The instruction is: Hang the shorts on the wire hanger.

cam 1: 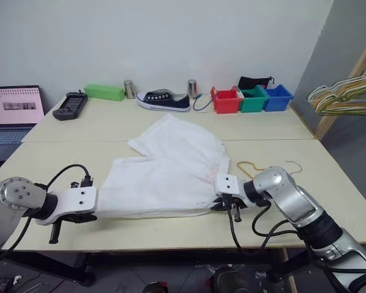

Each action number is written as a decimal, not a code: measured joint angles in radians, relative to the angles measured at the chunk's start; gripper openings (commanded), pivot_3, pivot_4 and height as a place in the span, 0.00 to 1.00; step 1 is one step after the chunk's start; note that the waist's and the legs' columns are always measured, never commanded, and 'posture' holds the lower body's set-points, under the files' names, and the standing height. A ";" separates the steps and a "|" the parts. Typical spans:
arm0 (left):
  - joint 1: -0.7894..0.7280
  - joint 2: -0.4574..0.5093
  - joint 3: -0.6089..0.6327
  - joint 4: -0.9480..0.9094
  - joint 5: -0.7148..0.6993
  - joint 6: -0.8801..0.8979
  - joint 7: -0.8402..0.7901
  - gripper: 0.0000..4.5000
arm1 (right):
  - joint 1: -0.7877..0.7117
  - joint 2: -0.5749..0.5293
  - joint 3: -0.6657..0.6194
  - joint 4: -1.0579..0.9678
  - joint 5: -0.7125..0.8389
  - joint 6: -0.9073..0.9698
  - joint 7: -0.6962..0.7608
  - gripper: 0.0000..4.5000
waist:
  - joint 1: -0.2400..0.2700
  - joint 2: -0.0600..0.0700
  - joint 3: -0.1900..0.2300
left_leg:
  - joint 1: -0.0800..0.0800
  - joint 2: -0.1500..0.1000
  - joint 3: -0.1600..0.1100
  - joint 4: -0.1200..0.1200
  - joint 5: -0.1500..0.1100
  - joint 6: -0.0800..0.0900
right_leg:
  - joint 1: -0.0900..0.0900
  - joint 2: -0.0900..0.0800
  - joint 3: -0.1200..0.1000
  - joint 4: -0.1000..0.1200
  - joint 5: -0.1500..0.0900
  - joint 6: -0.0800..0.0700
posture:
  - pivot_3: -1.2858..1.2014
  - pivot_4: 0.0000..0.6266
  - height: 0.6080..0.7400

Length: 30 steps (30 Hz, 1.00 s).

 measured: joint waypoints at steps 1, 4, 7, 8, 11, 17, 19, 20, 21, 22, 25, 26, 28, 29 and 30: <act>0.000 0.000 -0.006 0.002 0.002 -0.005 0.000 0.01 | 0.002 -0.008 0.003 -0.012 0.014 0.016 0.009 0.00 | 0.000 0.000 0.000 | 0.000 0.000 0.000 0.000 0.000 0.000 | 0.000 0.000 0.000 -0.001 0.000 0.000 | 0.47 0.02 1.00; 0.000 -0.005 -0.019 0.004 0.005 -0.008 0.000 0.01 | 0.003 -0.033 0.011 -0.045 0.059 0.079 0.039 0.00 | 0.001 0.000 0.000 | 0.000 0.000 0.000 0.000 0.000 0.000 | -0.002 -0.001 -0.001 -0.004 0.000 0.000 | 0.47 0.03 1.00; 0.000 -0.007 -0.028 0.000 0.006 -0.009 0.002 0.01 | 0.003 -0.051 0.021 -0.063 0.105 0.137 0.058 0.00 | 0.001 0.000 0.000 | 0.000 0.000 0.000 0.000 0.000 0.000 | -0.001 -0.002 -0.001 -0.006 0.000 0.000 | 0.47 0.03 1.00; 0.001 -0.010 -0.029 -0.002 0.006 -0.008 0.002 0.01 | 0.003 -0.054 0.022 -0.064 0.120 0.157 0.062 0.00 | 0.001 0.000 0.000 | 0.000 0.000 0.000 0.000 0.000 0.000 | -0.001 -0.002 -0.001 -0.006 0.000 0.000 | 0.47 0.03 1.00; 0.008 -0.010 -0.030 -0.007 0.007 -0.009 0.002 0.01 | 0.002 -0.057 0.022 -0.066 0.168 0.218 0.060 0.00 | 0.002 0.000 0.001 | 0.000 0.000 0.000 0.000 0.000 0.000 | -0.001 -0.002 -0.002 -0.006 0.000 0.000 | 0.47 0.04 1.00; 0.020 -0.010 -0.030 -0.011 0.011 -0.014 -0.002 0.19 | -0.013 -0.057 0.033 -0.065 0.213 0.273 0.045 0.27 | 0.002 0.001 0.001 | 0.000 0.000 0.000 -0.001 -0.001 -0.001 | -0.001 -0.002 -0.002 -0.006 0.000 0.000 | 0.47 0.04 1.00; 0.020 -0.010 -0.030 -0.011 0.011 -0.020 -0.002 0.28 | -0.021 -0.057 0.038 -0.064 0.216 0.277 0.039 0.37 | 0.002 0.001 0.002 | -0.001 0.000 0.000 -0.001 -0.001 -0.001 | -0.001 -0.002 -0.002 -0.007 0.000 0.000 | 0.47 0.04 1.00; 0.020 -0.010 -0.030 -0.011 0.009 -0.022 -0.004 0.32 | -0.026 -0.058 0.039 -0.063 0.219 0.279 0.038 0.42 | 0.002 0.001 0.002 | -0.001 0.000 0.000 -0.001 -0.001 -0.001 | -0.001 -0.002 -0.002 -0.007 0.000 0.000 | 0.47 0.04 1.00; 0.020 -0.010 -0.030 -0.011 0.007 -0.021 -0.009 0.39 | -0.032 -0.061 0.039 -0.063 0.222 0.279 0.038 0.50 | 0.002 0.002 0.002 | -0.001 0.000 0.000 -0.001 -0.001 -0.001 | -0.001 -0.002 -0.002 -0.007 0.000 0.000 | 0.47 0.04 1.00; 0.020 -0.010 -0.029 -0.011 0.004 -0.021 -0.011 0.42 | -0.038 -0.064 0.039 -0.063 0.227 0.280 0.038 0.53 | 0.002 0.002 0.002 | -0.001 0.000 0.000 -0.001 -0.001 -0.001 | -0.001 -0.002 -0.002 -0.008 0.000 0.000 | 0.47 0.04 1.00; 0.027 -0.010 -0.019 -0.023 -0.027 -0.007 -0.035 0.55 | -0.054 -0.091 0.035 -0.086 0.260 0.295 0.042 0.67 | 0.002 0.002 0.003 | -0.001 0.001 0.000 -0.001 -0.001 -0.001 | -0.001 -0.002 -0.002 -0.010 0.000 0.000 | 0.47 0.04 1.00; 0.034 -0.009 -0.009 -0.035 -0.040 -0.003 -0.043 0.61 | -0.060 -0.100 0.034 -0.098 0.269 0.304 0.042 0.73 | 0.002 0.002 0.003 | -0.001 0.001 0.000 -0.002 -0.001 -0.001 | -0.001 -0.002 -0.002 -0.011 0.000 0.000 | 0.47 0.04 1.00; 0.038 -0.009 0.012 -0.065 -0.080 0.023 -0.066 0.71 | -0.076 -0.117 0.016 -0.133 0.303 0.328 0.043 0.84 | 0.002 0.003 0.004 | -0.002 0.001 0.000 -0.002 -0.002 -0.001 | -0.001 -0.003 -0.002 -0.011 0.000 0.000 | 0.47 0.04 1.00; 0.038 -0.009 0.025 -0.082 -0.097 0.040 -0.078 0.75 | -0.083 -0.124 0.002 -0.151 0.318 0.339 0.042 0.90 | 0.002 0.003 0.004 | -0.002 0.001 0.000 -0.002 -0.002 -0.001 | -0.001 -0.003 -0.002 -0.011 0.000 0.000 | 0.47 0.04 1.00; 0.037 -0.009 0.040 -0.103 -0.128 0.062 -0.088 0.81 | -0.090 -0.140 -0.013 -0.178 0.341 0.356 0.043 0.95 | 0.003 0.003 0.005 | -0.002 0.001 0.000 -0.002 -0.002 -0.002 | -0.001 -0.003 -0.003 -0.011 0.000 0.000 | 0.47 0.04 1.00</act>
